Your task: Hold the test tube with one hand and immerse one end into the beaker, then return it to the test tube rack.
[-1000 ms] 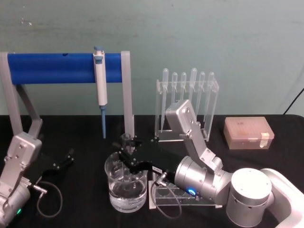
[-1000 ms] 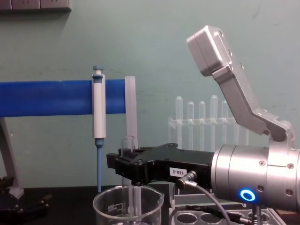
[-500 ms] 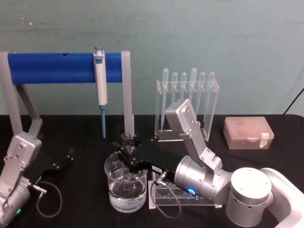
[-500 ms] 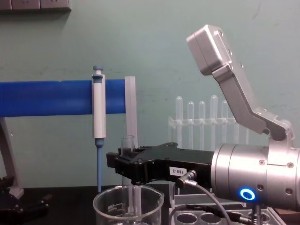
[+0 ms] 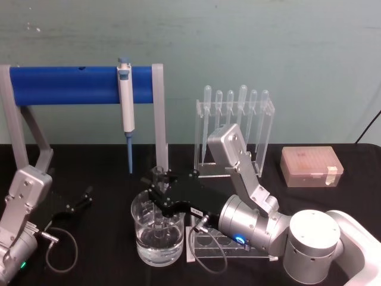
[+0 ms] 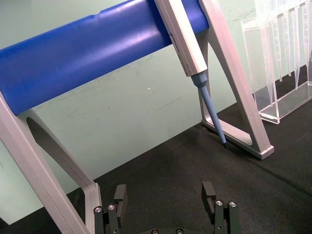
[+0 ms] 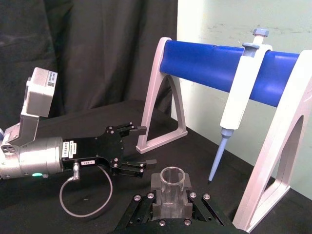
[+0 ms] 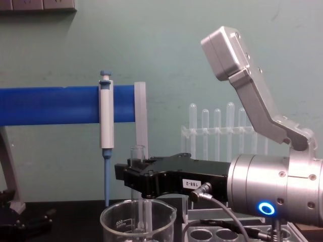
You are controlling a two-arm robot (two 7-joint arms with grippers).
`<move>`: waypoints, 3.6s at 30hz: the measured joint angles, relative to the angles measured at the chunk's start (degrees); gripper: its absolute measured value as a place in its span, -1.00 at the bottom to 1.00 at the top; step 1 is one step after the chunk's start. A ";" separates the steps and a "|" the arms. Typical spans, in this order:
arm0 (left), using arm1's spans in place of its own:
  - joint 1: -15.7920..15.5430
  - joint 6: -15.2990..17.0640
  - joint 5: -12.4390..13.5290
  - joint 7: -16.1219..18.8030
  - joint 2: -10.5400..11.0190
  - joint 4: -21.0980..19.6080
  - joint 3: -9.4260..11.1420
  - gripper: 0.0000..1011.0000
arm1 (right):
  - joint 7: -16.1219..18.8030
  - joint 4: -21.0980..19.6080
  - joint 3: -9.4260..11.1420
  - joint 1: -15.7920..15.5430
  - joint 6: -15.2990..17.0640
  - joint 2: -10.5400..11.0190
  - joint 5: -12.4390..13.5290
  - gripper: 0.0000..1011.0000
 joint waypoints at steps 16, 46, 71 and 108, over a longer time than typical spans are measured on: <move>0.00 0.00 0.00 0.00 0.00 0.00 0.00 0.98 | 0.00 0.00 0.00 0.00 0.00 0.00 0.00 -0.55; 0.00 0.00 0.00 0.00 0.00 0.00 0.00 0.98 | 0.00 0.00 0.00 0.00 0.00 0.00 -0.01 -0.56; 0.00 0.00 0.00 0.00 0.00 0.00 0.00 0.98 | 0.00 0.00 0.00 0.00 0.00 0.00 -0.01 -0.56; 0.00 0.00 0.00 0.00 0.00 0.00 0.00 0.98 | 0.00 0.00 0.00 0.00 0.00 0.00 -0.01 -0.55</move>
